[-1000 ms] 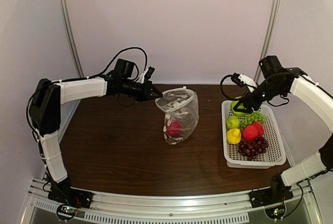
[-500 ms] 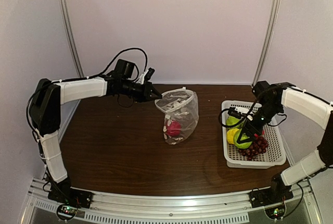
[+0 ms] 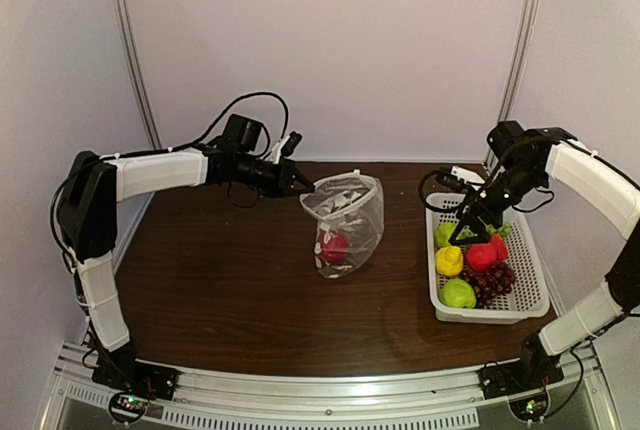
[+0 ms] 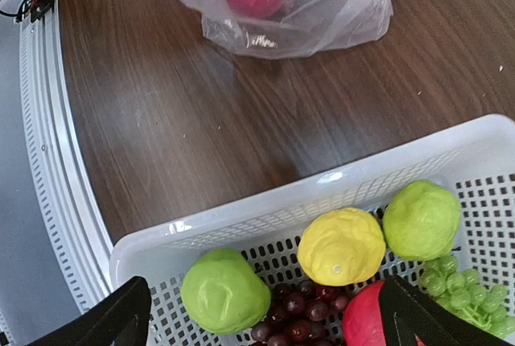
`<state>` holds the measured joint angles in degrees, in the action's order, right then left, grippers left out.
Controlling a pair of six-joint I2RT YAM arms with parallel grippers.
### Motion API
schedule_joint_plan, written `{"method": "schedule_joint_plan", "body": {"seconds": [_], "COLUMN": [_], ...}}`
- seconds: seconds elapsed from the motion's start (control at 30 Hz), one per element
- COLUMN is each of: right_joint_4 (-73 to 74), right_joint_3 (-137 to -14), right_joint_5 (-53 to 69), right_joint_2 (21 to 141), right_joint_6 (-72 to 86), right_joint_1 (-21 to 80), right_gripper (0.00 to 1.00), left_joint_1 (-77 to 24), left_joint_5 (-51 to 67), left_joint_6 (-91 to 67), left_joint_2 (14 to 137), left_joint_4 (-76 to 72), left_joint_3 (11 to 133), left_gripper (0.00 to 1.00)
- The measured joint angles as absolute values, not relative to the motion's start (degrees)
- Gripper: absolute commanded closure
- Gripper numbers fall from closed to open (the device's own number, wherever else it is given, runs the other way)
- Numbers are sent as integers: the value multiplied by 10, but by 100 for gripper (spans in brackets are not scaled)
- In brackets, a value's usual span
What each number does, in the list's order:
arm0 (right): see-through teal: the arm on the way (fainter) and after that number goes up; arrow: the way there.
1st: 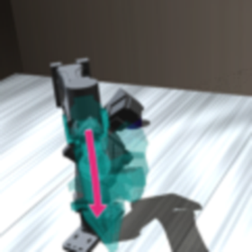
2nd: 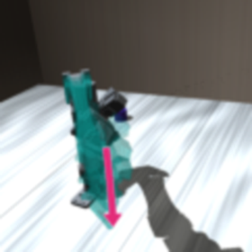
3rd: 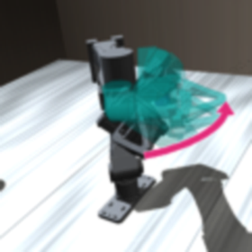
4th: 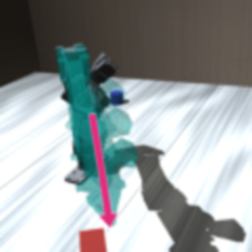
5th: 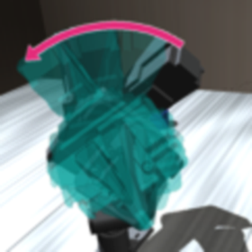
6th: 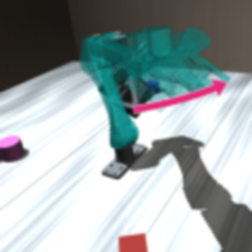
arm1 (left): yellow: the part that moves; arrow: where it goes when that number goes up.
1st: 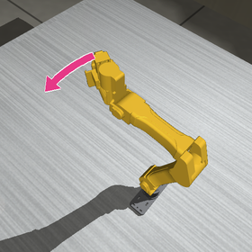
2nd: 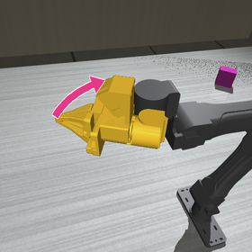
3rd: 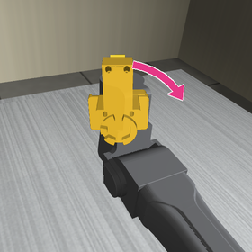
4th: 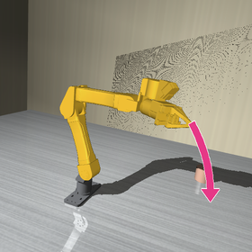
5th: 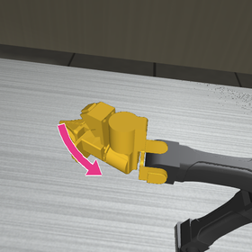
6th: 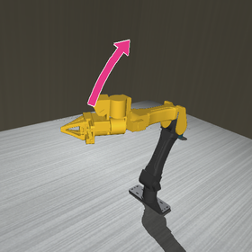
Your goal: Open the zip-top bag and remove the fake food
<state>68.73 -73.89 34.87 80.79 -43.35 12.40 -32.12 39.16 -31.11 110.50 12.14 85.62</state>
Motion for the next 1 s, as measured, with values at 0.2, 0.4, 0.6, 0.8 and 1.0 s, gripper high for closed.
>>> {"method": "schedule_joint_plan", "body": {"seconds": [0.2, 0.4, 0.6, 0.8, 1.0], "right_joint_4": [632, 557, 522, 512, 515], "right_joint_3": [-812, -907, -974, -1043, -1085], "right_joint_5": [361, 330, 307, 300, 287], "right_joint_2": [822, 867, 950, 1023, 1071], "right_joint_6": [-402, -364, -339, -316, -320], "right_joint_1": [133, 196, 270, 323, 364], "right_gripper": [2, 9, 18, 32, 63], "left_joint_1": [-331, -334, -337, -340, -341], "left_joint_5": [401, 408, 412, 415, 417], "left_joint_6": [-304, -300, -299, -299, -299], "left_joint_2": [1105, 1105, 1105, 1105, 1105], "left_joint_4": [122, 122, 123, 123, 124], "left_joint_3": [858, 859, 860, 860, 860], "left_gripper": [100, 100, 100, 100, 100]}}
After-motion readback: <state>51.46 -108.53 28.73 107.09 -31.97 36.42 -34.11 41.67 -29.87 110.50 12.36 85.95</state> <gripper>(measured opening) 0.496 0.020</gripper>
